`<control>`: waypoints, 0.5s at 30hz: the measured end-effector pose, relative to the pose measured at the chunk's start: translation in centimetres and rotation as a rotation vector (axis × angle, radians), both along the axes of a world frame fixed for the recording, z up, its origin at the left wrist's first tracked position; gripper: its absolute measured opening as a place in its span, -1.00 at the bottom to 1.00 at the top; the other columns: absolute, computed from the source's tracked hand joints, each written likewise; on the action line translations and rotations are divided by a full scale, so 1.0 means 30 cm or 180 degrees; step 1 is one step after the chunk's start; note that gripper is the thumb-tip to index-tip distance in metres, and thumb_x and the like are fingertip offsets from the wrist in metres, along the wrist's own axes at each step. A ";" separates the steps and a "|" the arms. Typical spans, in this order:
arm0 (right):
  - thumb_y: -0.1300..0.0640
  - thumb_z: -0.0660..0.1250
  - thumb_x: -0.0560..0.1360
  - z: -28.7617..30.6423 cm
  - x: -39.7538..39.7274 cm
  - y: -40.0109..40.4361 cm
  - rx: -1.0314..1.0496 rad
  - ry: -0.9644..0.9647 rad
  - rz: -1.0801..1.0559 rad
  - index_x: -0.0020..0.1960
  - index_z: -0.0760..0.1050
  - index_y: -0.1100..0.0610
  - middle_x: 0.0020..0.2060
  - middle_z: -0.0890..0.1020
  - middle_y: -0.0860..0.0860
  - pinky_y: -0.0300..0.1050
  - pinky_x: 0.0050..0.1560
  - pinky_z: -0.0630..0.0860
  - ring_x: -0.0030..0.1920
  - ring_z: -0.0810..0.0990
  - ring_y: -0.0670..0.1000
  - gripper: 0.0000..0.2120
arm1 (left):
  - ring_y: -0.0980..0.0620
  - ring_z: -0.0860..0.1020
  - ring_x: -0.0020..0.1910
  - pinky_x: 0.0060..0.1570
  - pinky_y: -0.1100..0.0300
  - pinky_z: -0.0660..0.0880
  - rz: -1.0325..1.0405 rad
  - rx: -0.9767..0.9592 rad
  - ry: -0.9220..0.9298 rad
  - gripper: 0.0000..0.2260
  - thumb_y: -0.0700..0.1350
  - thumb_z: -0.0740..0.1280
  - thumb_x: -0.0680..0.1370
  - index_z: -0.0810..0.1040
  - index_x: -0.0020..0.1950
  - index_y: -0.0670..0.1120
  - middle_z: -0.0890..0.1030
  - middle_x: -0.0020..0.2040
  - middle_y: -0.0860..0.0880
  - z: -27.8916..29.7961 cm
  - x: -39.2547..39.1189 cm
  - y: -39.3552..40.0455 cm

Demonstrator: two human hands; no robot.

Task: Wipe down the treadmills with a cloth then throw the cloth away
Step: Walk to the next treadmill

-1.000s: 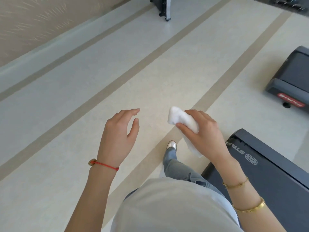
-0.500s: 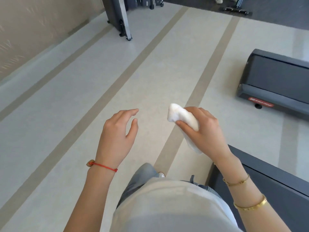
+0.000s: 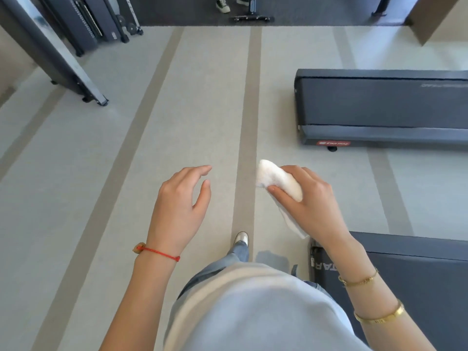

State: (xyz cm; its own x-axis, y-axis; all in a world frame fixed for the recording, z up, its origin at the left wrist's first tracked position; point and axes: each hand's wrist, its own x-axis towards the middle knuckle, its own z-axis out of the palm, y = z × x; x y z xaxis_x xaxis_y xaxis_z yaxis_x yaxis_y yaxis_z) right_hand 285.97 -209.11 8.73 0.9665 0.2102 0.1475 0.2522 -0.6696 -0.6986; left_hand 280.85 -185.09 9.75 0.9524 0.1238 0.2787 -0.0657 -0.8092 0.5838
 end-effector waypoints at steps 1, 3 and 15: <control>-0.11 0.38 0.49 0.006 0.062 0.001 0.0008 -0.0005 -0.0112 0.15 0.53 -0.03 -0.06 0.59 -0.09 0.01 0.03 0.48 -0.04 0.52 -0.04 -0.72 | 0.00 0.60 0.13 0.19 -0.06 0.50 -0.0115 0.0005 -0.0017 -0.78 -0.22 0.29 0.61 0.58 0.24 -0.13 0.63 0.12 -0.01 0.005 0.091 0.003; -0.11 0.38 0.49 0.022 0.182 -0.003 0.0001 -0.0033 -0.0321 0.15 0.52 -0.04 -0.06 0.59 -0.09 0.03 0.03 0.47 -0.04 0.52 -0.03 -0.72 | 0.00 0.60 0.13 0.19 -0.05 0.50 -0.0359 0.0025 -0.0038 -0.78 -0.22 0.29 0.61 0.58 0.24 -0.13 0.63 0.12 -0.02 0.019 0.265 -0.001; -0.17 0.35 0.48 0.026 0.654 -0.178 0.0028 0.0049 -0.1605 0.15 0.52 -0.08 -0.04 0.58 -0.13 0.09 0.06 0.46 -0.02 0.52 -0.02 -0.71 | 0.01 0.58 0.15 0.19 -0.04 0.49 -0.1641 0.0131 0.0164 -0.76 -0.18 0.27 0.62 0.57 0.28 -0.10 0.63 0.14 0.00 0.051 1.043 -0.191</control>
State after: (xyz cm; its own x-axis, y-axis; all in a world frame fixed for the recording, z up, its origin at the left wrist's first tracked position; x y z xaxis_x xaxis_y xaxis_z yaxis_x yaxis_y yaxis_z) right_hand 305.59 -214.44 9.51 0.9495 -0.2846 0.1321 -0.1114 -0.6995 -0.7059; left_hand 312.14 -190.81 11.29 0.8994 -0.3751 0.2245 -0.4337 -0.7017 0.5652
